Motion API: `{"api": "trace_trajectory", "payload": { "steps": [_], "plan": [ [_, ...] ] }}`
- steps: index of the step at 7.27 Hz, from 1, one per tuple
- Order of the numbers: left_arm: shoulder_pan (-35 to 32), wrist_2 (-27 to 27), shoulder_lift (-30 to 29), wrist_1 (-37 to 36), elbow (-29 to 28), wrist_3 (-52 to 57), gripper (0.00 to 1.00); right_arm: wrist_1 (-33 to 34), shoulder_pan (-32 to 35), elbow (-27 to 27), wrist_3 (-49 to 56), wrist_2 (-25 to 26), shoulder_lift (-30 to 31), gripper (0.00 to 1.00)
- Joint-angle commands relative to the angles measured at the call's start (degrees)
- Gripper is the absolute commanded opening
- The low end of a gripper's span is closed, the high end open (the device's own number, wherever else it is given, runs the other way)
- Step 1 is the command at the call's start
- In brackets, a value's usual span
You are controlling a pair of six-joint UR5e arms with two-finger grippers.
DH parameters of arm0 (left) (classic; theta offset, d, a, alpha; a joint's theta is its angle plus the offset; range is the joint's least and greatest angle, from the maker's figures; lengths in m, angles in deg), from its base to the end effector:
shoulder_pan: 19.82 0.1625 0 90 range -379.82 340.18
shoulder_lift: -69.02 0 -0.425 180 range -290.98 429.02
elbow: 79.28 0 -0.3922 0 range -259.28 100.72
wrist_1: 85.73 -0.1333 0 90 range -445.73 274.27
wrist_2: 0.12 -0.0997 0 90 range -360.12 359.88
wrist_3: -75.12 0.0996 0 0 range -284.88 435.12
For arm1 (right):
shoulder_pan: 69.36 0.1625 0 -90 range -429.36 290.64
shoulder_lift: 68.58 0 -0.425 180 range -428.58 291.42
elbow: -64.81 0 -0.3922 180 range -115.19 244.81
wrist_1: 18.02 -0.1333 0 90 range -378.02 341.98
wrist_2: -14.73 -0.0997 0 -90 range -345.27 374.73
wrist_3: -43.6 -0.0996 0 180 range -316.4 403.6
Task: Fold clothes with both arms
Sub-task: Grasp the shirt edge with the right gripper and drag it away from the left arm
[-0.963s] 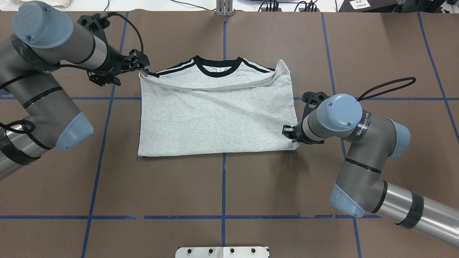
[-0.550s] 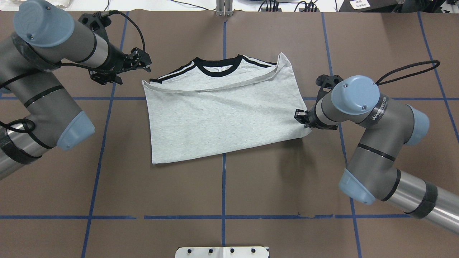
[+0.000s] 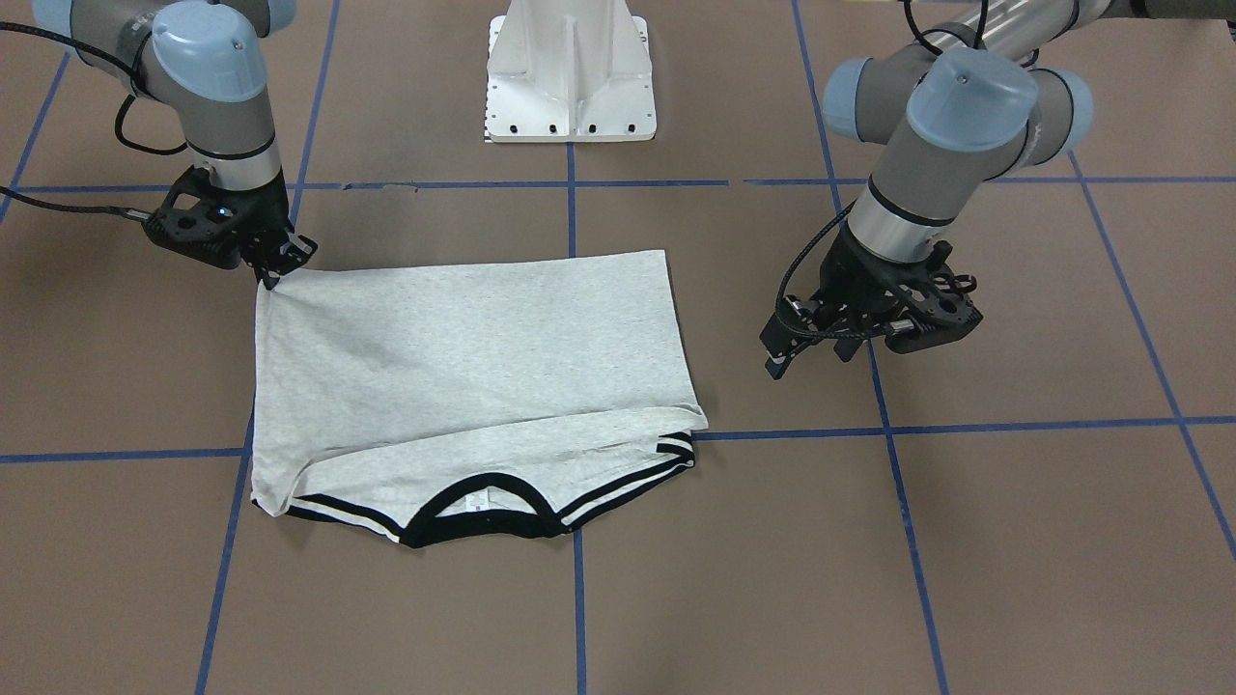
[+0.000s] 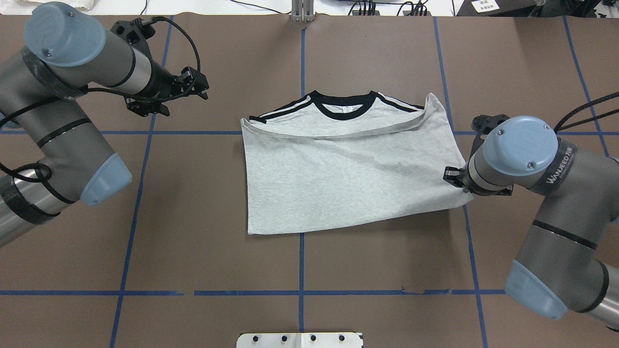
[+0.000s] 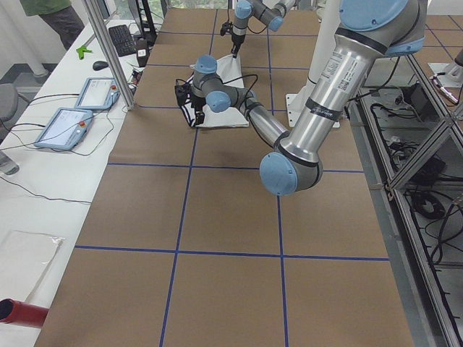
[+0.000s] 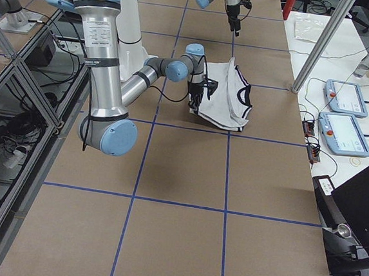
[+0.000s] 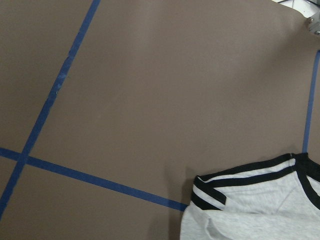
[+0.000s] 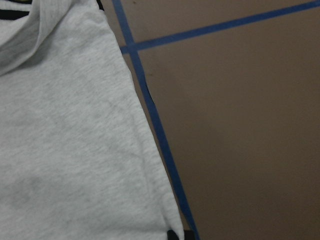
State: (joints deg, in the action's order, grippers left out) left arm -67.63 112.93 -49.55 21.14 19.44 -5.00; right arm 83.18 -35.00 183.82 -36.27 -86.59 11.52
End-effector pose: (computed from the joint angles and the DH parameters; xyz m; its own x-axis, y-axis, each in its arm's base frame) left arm 0.3653 -0.5434 0.2710 0.4678 -0.2810 -0.8380 0.3942 0.9149 -0.0868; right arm -0.3584 -0.3828 0.3749 0.8035 0.3404 0.4883 -0.3421 0.9354 -0.0893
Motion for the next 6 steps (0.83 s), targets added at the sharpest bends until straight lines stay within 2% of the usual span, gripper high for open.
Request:
{"api": "trace_trajectory", "payload": {
  "steps": [1, 2, 4, 5, 6],
  "plan": [
    [0.87, -0.91, 0.00, 0.00, 0.07, -0.04, 1.00, 12.55, -6.29, 4.20, -0.01, -2.13, 1.65, 0.00],
    [1.14, -1.87, 0.09, 0.00, 0.15, -0.04, 1.00, 20.18, -8.67, 6.56, -0.19, -2.83, 1.64, 0.00],
    [1.84, -2.40, 0.53, -0.08, 1.46, -0.13, 1.00, 32.94, -12.03, 7.81, -3.16, -11.59, 1.12, 0.00],
    [1.84, -2.49, 0.62, -0.08, 1.91, -0.13, 1.00, 37.09, -14.82, 7.64, -7.01, -13.28, 1.03, 0.00],
    [1.84, -2.49, 0.62, -0.08, 2.00, -0.13, 1.00, 37.48, -18.16, 7.47, -10.87, -15.12, 1.03, 0.00]
  ]
}}
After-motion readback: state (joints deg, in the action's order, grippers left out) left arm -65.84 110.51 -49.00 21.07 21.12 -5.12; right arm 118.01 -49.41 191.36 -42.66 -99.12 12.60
